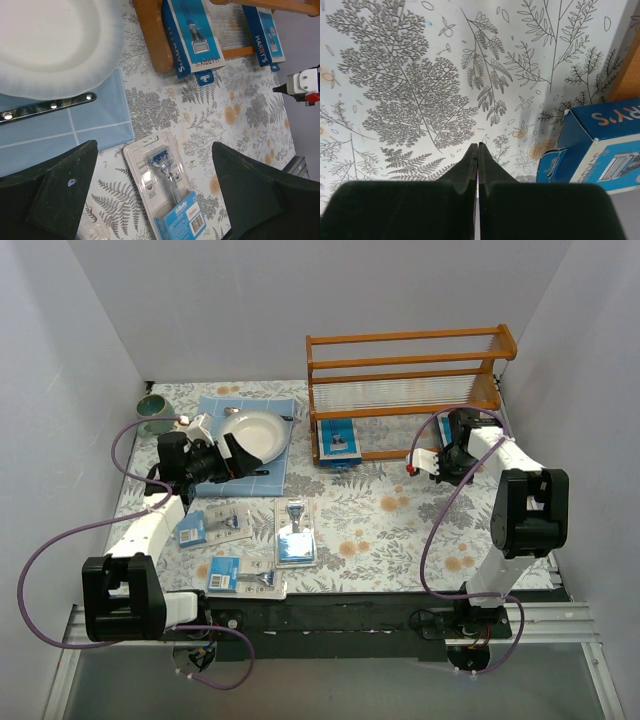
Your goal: Place and organize the shaving razors onto the shelf
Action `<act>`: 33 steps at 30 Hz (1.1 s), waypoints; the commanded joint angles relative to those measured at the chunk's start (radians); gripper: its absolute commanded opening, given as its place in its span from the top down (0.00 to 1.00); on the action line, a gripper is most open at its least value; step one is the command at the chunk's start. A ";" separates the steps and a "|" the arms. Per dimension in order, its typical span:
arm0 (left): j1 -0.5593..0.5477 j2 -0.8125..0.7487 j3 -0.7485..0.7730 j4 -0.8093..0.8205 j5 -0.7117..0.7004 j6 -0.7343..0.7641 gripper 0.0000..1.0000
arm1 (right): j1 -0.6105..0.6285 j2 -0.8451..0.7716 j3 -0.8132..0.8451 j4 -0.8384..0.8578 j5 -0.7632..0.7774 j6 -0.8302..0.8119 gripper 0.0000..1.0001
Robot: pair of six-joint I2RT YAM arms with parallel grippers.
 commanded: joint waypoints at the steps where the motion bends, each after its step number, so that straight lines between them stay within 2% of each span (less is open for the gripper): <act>1: 0.049 -0.030 -0.012 -0.006 0.012 0.009 0.02 | -0.031 0.073 0.091 0.027 0.012 -0.030 0.99; 19: 0.106 0.007 0.005 -0.026 0.020 0.011 0.02 | -0.044 0.208 0.205 0.188 0.049 -0.045 0.99; 33: 0.107 0.024 0.002 -0.009 0.025 -0.003 0.02 | -0.045 0.191 0.143 0.366 0.095 -0.004 0.99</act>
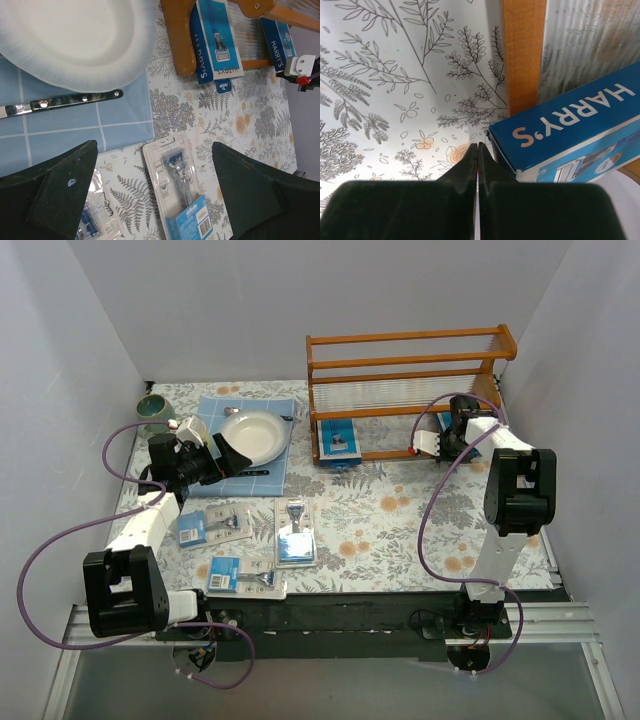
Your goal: Place and organize the shaving razors onto the shelf
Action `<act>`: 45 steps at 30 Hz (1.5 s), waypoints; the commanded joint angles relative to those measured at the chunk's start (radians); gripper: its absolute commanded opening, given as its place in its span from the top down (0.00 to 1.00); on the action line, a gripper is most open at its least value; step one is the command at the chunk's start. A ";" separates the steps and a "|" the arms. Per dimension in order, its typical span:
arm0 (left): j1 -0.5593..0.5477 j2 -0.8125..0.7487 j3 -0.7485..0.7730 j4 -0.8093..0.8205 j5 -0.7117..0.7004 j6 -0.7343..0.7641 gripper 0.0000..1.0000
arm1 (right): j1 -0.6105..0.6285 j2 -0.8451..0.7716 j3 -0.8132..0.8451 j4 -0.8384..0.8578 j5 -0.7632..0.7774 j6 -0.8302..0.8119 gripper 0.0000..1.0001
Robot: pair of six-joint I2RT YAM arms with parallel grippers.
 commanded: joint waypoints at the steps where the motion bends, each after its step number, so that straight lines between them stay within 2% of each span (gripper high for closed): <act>1: 0.006 -0.006 0.006 0.008 0.020 -0.006 0.02 | -0.001 -0.024 -0.017 0.138 0.023 0.011 0.99; 13: 0.006 -0.008 0.000 0.014 0.019 -0.010 0.02 | -0.001 -0.041 -0.040 0.113 0.037 0.041 0.99; 22: 0.006 -0.005 -0.008 0.009 -0.021 -0.019 0.02 | 0.003 -0.110 -0.040 -0.066 -0.049 0.119 0.99; 28: 0.006 -0.008 -0.011 0.011 -0.007 -0.032 0.02 | 0.005 -0.156 0.073 -0.245 -0.173 0.204 0.99; 30: -0.002 -0.008 -0.002 -0.008 -0.007 -0.015 0.02 | 0.005 -0.184 0.192 -0.317 -0.325 0.270 0.99; 32: -0.029 -0.003 0.011 -0.055 -0.064 0.037 0.02 | 0.006 -0.216 0.255 -0.359 -0.499 0.433 0.98; 34: -0.086 -0.005 0.017 -0.115 -0.081 0.068 0.02 | 0.009 -0.287 0.274 -0.315 -0.602 0.581 0.93; 35: -0.121 -0.008 0.015 -0.132 -0.088 0.083 0.02 | 0.026 -0.313 0.253 -0.299 -0.682 0.716 0.81; 36: -0.172 -0.009 0.005 -0.156 -0.093 0.088 0.02 | 0.043 -0.366 0.228 -0.284 -0.704 0.760 0.73; 38: -0.230 -0.012 -0.012 -0.172 -0.119 0.088 0.02 | 0.121 -0.428 0.121 -0.238 -0.722 0.812 0.55; 40: -0.301 -0.003 -0.031 -0.193 -0.145 0.076 0.02 | 0.179 -0.530 0.028 -0.203 -0.709 0.818 0.31; 41: -0.313 0.002 -0.035 -0.199 -0.151 0.068 0.02 | 0.227 -0.569 -0.075 -0.171 -0.695 0.830 0.20; 42: -0.339 0.017 -0.038 -0.209 -0.176 0.050 0.02 | 0.241 -0.642 -0.141 -0.170 -0.695 0.831 0.20; 45: -0.373 0.048 -0.042 -0.229 -0.211 0.045 0.02 | 0.266 -0.727 -0.301 -0.170 -0.695 0.831 0.20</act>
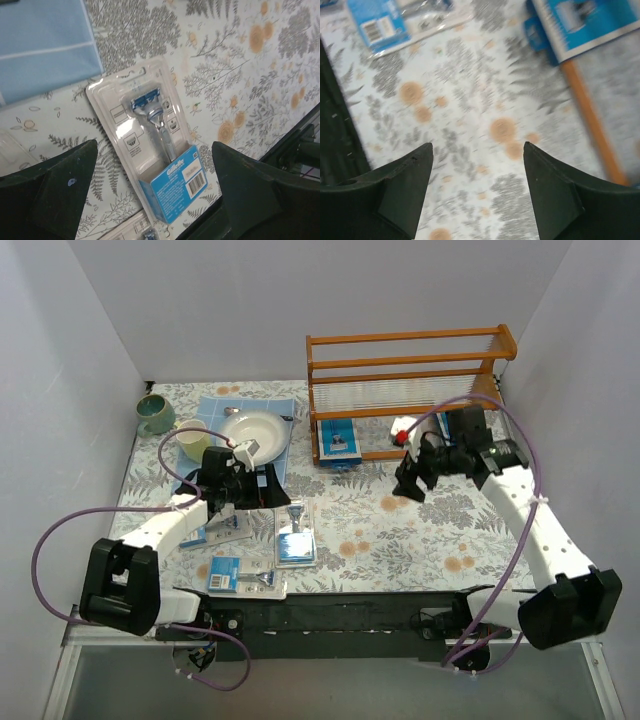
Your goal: Place and organize the shaving razors onto the shelf
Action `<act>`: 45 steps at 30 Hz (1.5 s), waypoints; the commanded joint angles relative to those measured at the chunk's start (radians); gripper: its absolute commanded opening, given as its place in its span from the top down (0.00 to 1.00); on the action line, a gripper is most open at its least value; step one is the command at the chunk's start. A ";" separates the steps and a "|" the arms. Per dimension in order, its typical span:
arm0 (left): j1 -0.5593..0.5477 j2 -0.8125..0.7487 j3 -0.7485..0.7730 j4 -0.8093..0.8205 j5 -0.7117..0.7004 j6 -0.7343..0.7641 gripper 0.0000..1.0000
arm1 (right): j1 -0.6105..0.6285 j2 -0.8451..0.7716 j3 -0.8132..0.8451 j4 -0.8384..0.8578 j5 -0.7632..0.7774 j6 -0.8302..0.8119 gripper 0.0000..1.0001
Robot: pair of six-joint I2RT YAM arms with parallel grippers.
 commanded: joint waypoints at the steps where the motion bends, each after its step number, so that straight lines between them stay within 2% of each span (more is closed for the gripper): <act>1: -0.035 0.054 0.002 -0.070 -0.081 -0.004 0.02 | 0.023 -0.072 -0.204 -0.008 -0.037 0.081 0.20; 5: -0.041 0.123 0.058 -0.094 -0.066 0.031 0.02 | 0.028 0.052 -0.146 -0.008 -0.037 0.081 0.20; 7: -0.055 0.152 0.092 -0.112 -0.057 0.106 0.06 | 0.029 0.089 -0.102 -0.008 -0.037 0.081 0.20; 8: -0.063 0.176 0.130 -0.123 -0.058 0.138 0.08 | 0.031 0.104 -0.100 0.152 -0.049 0.206 0.02; 11: -0.103 0.230 0.199 -0.178 -0.058 0.233 0.16 | 0.032 0.143 -0.066 0.201 -0.031 0.215 0.02; 15: -0.173 0.264 0.264 -0.238 -0.083 0.256 0.24 | 0.034 0.178 -0.043 0.268 -0.008 0.271 0.03; 19: -0.233 0.301 0.243 -0.232 -0.099 0.211 0.31 | 0.032 0.201 -0.042 0.322 -0.006 0.334 0.02; 25: -0.334 0.333 0.236 -0.243 -0.227 0.166 0.50 | 0.032 0.190 -0.054 0.327 0.015 0.339 0.02; 32: -0.392 0.394 0.235 -0.277 -0.306 0.125 0.60 | 0.032 0.155 -0.125 0.348 0.051 0.318 0.01; 34: -0.399 0.399 0.241 -0.272 -0.316 0.134 0.72 | 0.032 0.150 -0.129 0.332 0.058 0.302 0.01; 37: -0.409 0.411 0.259 -0.252 -0.297 0.187 0.79 | 0.032 0.143 -0.144 0.331 0.104 0.284 0.01; 40: -0.414 0.436 0.328 -0.266 -0.216 0.282 0.86 | 0.022 0.140 -0.140 0.307 0.118 0.253 0.02; 41: -0.416 0.448 0.354 -0.304 -0.157 0.314 0.94 | 0.015 0.140 -0.134 0.280 0.111 0.238 0.02; 43: -0.417 0.531 0.481 -0.387 -0.081 0.448 0.98 | 0.000 0.138 -0.131 0.255 0.082 0.226 0.02; 45: -0.420 0.592 0.564 -0.485 -0.095 0.523 1.00 | -0.006 0.146 -0.126 0.233 0.051 0.229 0.02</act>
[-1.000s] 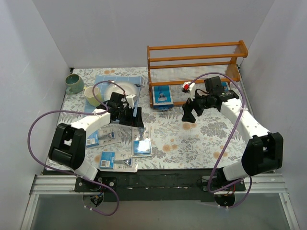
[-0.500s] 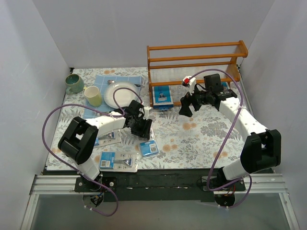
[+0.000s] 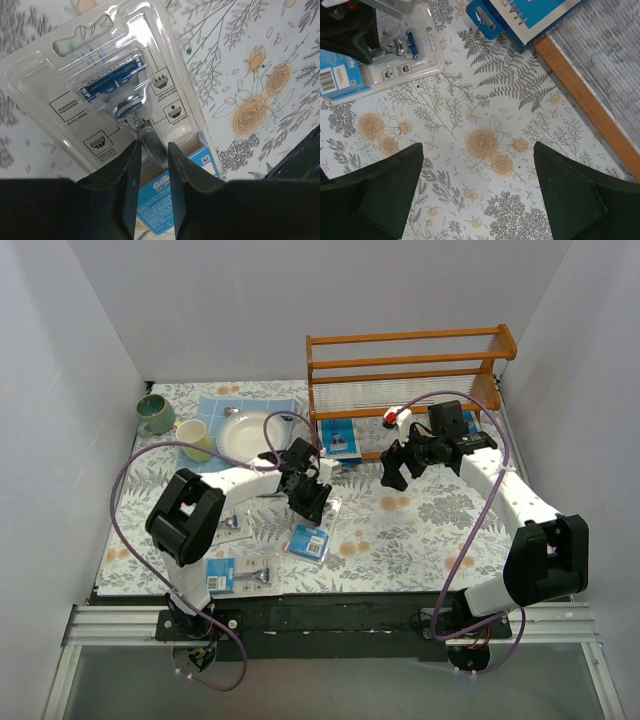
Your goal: Place and organize the shaving razors onto the shelf
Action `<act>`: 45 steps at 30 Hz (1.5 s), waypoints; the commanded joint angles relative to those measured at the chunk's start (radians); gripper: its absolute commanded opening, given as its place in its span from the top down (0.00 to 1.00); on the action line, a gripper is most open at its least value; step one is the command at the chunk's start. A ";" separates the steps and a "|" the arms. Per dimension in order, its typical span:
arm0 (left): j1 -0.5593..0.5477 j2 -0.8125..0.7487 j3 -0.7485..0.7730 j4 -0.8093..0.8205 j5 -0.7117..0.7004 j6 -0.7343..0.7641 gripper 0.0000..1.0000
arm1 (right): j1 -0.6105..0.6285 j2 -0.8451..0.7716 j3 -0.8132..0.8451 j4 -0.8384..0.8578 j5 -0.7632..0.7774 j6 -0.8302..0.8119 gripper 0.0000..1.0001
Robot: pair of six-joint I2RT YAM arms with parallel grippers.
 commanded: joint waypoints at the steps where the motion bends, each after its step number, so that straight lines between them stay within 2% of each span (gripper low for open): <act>1: -0.010 0.135 0.200 -0.177 0.047 0.235 1.00 | -0.022 -0.019 0.016 -0.062 -0.063 -0.033 0.03; 9: -0.024 0.143 0.269 -0.157 0.055 0.132 1.00 | -0.023 -0.025 0.011 -0.051 -0.048 -0.041 0.03; 16: -0.027 -0.003 0.154 -0.091 0.128 0.177 1.00 | -0.025 -0.076 -0.049 -0.088 -0.082 -0.027 0.02; 20: -0.024 -0.098 0.080 -0.057 0.182 0.347 1.00 | -0.023 -0.070 -0.052 -0.097 -0.195 0.011 0.02; 21: -0.024 -0.130 0.060 -0.063 0.197 0.456 1.00 | -0.023 -0.065 -0.047 -0.094 -0.215 0.047 0.02; 23: -0.014 -0.170 0.034 -0.082 0.246 0.575 1.00 | -0.022 -0.045 -0.027 -0.094 -0.263 0.074 0.02; 24: -0.013 -0.190 0.022 -0.082 0.254 0.718 1.00 | -0.020 -0.037 -0.016 -0.100 -0.278 0.101 0.02; 27: -0.011 -0.280 -0.050 -0.068 0.268 0.911 1.00 | -0.020 0.004 0.017 -0.112 -0.324 0.152 0.03; 28: -0.013 -0.311 -0.075 -0.065 0.268 1.019 1.00 | -0.020 0.022 0.022 -0.114 -0.341 0.178 0.05; 31: -0.014 -0.342 -0.101 -0.088 0.262 1.201 1.00 | -0.020 0.059 0.043 -0.114 -0.390 0.233 0.10; 34: -0.025 -0.391 -0.139 -0.106 0.225 1.350 1.00 | -0.019 0.085 0.042 -0.096 -0.459 0.296 0.17; 38: -0.036 -0.457 -0.189 -0.118 0.179 1.528 1.00 | 0.000 0.101 0.014 -0.088 -0.487 0.333 0.17; 45: -0.043 -0.431 -0.140 -0.181 0.144 1.628 1.00 | 0.069 0.124 0.011 -0.131 -0.496 0.283 0.16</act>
